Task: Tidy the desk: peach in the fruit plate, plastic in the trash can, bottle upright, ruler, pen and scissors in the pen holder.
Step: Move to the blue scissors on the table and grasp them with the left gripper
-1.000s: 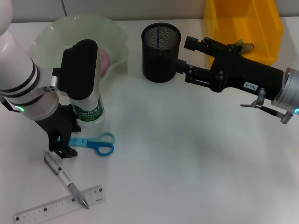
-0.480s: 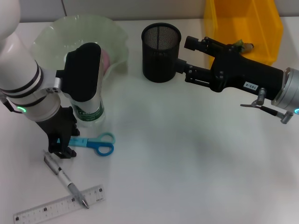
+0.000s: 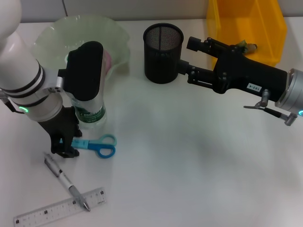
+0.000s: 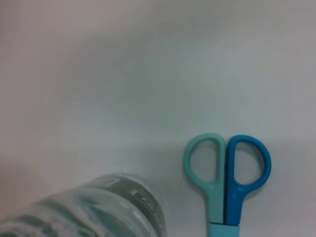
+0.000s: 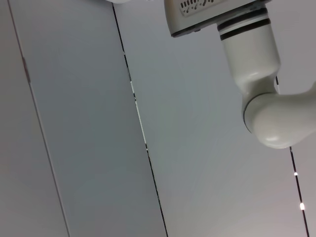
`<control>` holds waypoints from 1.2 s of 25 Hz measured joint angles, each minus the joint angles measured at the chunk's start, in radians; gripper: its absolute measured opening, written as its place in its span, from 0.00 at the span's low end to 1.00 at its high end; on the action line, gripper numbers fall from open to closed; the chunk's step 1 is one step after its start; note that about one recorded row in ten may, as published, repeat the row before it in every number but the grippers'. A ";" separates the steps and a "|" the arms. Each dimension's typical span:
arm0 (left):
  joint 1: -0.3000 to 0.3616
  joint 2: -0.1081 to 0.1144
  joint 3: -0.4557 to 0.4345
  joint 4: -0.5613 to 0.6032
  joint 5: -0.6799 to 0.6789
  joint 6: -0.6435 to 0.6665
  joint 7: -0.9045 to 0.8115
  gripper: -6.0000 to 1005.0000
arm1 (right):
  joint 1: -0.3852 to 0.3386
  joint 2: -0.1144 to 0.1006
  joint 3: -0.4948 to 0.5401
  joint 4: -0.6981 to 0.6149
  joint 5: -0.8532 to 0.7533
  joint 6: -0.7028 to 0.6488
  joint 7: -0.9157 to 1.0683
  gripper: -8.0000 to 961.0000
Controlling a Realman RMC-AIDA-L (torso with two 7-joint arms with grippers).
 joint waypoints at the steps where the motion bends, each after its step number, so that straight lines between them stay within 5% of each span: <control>1: -0.001 0.000 0.000 0.000 -0.002 0.000 0.000 0.52 | -0.001 0.000 0.000 0.000 0.000 0.000 0.000 0.82; 30: -0.023 -0.001 0.009 -0.044 0.003 -0.014 -0.003 0.36 | -0.018 -0.003 0.009 -0.011 0.000 -0.025 -0.001 0.82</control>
